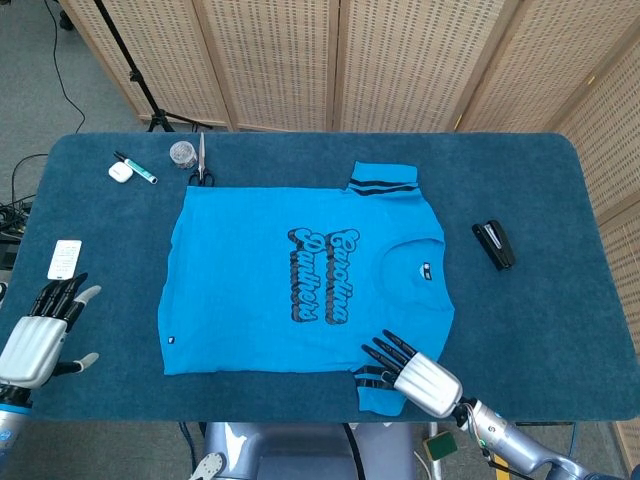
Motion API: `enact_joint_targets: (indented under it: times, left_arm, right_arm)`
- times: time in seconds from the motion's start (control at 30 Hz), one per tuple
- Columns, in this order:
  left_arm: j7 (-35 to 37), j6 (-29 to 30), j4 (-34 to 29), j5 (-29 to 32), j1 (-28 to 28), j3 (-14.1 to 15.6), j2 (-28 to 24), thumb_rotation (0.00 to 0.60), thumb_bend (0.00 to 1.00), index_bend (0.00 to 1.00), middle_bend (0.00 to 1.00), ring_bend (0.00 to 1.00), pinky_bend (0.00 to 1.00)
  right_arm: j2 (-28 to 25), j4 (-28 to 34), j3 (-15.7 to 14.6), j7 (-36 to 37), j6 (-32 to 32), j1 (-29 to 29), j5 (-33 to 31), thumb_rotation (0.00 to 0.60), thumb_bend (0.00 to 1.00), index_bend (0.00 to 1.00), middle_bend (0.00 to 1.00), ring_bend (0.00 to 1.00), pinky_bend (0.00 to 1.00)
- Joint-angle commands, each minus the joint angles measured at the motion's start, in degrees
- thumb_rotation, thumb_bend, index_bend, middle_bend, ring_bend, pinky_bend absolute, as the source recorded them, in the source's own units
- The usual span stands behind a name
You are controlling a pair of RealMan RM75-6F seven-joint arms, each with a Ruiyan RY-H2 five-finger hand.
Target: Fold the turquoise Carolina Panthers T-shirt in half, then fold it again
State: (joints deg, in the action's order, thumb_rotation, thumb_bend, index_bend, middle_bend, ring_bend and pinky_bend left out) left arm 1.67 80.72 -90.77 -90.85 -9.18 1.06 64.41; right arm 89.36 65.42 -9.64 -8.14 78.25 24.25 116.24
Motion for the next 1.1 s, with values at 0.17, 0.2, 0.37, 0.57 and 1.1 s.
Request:
enact_joint_targets:
  times: [0.17, 0.2, 0.37, 0.57, 1.1]
  left_arm:
    - [0.47, 0.71, 1.31, -1.96, -0.06, 0.7, 1.14, 0.6, 0.0, 0.0, 0.0, 0.0, 0.0]
    - [0.49, 0.68, 1.45, -2.02, -0.09, 0.74, 1.24, 0.6, 0.0, 0.0, 0.0, 0.0, 0.0]
    - [1.12, 0.02, 3.15, -2.63, -0.4, 1.29, 2.04, 0.6, 0.0, 0.0, 0.0, 0.0, 0.0]
    - [7.71, -0.09, 8.21, -5.74, -1.37, 2.73, 4.24, 0.6, 0.0, 0.03, 0.0, 0.0, 0.0]
    - [18.99, -0.8, 26.28, -13.31, -3.97, 7.52, 16.37, 0.6, 0.13, 0.33, 0.0, 0.0, 0.0]
  right_arm:
    - [1.1, -1.51, -0.44, 1.92, 0.66, 0.46, -0.53, 0.6, 0.52, 0.62, 0.07, 0.0, 0.0]
    - [1.18, -1.58, -0.45, 2.06, 0.75, 0.5, -0.61, 0.6, 0.52, 0.62, 0.07, 0.0, 0.0]
    - [1.55, -1.74, -0.43, 3.33, 1.27, 0.71, -1.22, 0.6, 0.54, 0.63, 0.07, 0.0, 0.0]
    - [1.47, -1.59, -0.65, 5.23, 2.09, 0.91, -1.59, 0.6, 0.54, 0.64, 0.07, 0.0, 0.0]
    - [0.74, -1.34, -1.16, 9.38, 2.4, 0.98, -3.42, 0.6, 0.57, 0.64, 0.07, 0.0, 0.0]
